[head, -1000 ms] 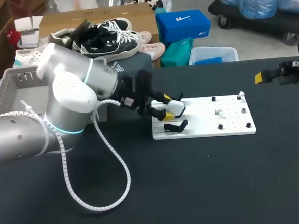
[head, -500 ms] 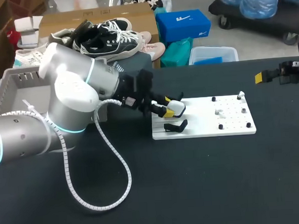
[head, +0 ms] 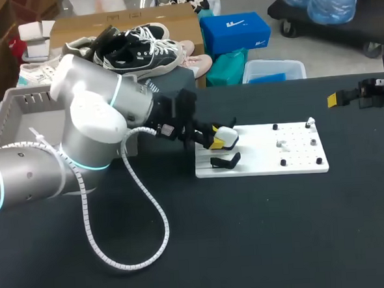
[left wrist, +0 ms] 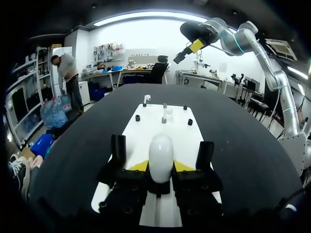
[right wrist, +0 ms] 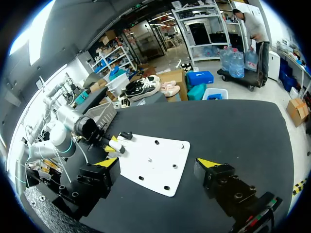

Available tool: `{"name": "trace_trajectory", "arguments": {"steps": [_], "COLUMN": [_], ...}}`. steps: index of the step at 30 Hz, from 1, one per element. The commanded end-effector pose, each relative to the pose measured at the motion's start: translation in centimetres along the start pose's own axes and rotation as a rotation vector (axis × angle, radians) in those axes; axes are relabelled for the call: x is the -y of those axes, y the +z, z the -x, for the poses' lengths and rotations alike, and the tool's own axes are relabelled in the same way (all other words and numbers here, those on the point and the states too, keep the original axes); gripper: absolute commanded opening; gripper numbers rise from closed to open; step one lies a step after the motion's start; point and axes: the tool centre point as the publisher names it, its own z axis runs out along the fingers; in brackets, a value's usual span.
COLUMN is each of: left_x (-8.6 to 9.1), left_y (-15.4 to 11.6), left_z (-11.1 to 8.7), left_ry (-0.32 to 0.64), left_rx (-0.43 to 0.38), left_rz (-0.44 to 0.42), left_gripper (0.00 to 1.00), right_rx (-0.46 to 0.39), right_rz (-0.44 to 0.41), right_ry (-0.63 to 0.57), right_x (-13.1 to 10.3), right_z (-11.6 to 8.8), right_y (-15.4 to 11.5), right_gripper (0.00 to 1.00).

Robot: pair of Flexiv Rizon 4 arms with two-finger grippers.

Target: Pick up each earbud case from the left stands, insert the matching earbuds, close the lid, and place the case in the box.

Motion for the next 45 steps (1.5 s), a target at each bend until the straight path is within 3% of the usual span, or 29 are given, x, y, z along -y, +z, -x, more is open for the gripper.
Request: {"name": "trace_trajectory", "arguments": {"steps": [1,7,12,20,31,45], "left_x": [0.0,0.5,0.3,1.5,4.7,4.1], "left_y": [-0.2,-0.8,-2.3,-4.3,-5.5,-4.1], "left_z": [0.1,0.4,0.9,3.7,6.5,8.5], "left_ry": [0.0,-0.005,-0.058,-0.102,-0.046,-0.025], "left_rx": [0.008,0.022,0.066,0.11,0.13,0.103], "left_rz": [-0.013,-0.001,0.062,0.159,0.201,0.199], "left_gripper": [0.0,0.0,0.0,0.0,0.0,0.0], "right_rx": [-0.001,-0.001,-0.001,-0.015,-0.132,-0.215], "right_rz": [-0.002,-0.002,-0.002,0.008,0.046,0.102], "right_ry": [0.0,0.0,0.0,-0.001,-0.102,-0.167], "right_x": [0.0,0.0,0.0,-0.2,-4.1,-7.4], "right_z": [0.0,0.0,0.0,0.5,1.3,-0.6], "right_y": [0.0,0.0,0.0,0.3,5.3,8.0], "right_gripper": [1.0,1.0,1.0,1.0,1.0,1.0]}}
